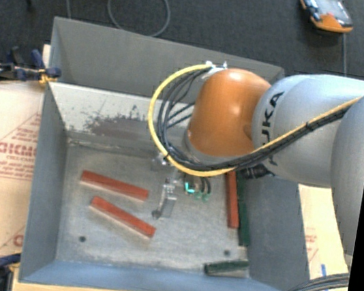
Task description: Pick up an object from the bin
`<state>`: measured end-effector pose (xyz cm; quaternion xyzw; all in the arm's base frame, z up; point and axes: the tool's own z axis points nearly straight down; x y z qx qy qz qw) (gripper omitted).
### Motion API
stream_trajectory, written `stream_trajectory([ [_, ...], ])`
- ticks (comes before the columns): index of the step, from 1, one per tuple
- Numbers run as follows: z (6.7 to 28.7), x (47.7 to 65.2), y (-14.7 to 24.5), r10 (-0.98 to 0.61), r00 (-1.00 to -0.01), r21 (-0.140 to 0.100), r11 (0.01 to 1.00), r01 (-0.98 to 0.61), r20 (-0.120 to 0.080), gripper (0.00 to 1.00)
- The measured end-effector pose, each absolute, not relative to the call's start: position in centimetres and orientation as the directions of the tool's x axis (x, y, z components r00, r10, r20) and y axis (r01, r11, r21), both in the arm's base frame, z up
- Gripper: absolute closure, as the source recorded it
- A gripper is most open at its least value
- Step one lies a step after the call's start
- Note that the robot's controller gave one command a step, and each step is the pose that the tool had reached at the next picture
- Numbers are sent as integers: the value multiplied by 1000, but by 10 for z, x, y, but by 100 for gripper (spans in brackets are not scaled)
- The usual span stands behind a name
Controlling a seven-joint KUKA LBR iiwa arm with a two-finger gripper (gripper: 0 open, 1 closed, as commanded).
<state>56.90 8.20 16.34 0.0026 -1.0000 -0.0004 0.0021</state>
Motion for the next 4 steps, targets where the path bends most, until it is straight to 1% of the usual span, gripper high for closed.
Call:
stream_trajectory([
  [1, 81, 578, 76, 289, -957, 0, 957, 289, 2, 0],
  [2, 71, 542, 79, 259, -966, 0, 966, 259, -3, 0],
  [3, 77, 649, 59, 372, -928, 2, 928, 372, -3, 0],
  [4, 71, 652, 110, 278, -961, -14, 961, 277, 11, 0],
])
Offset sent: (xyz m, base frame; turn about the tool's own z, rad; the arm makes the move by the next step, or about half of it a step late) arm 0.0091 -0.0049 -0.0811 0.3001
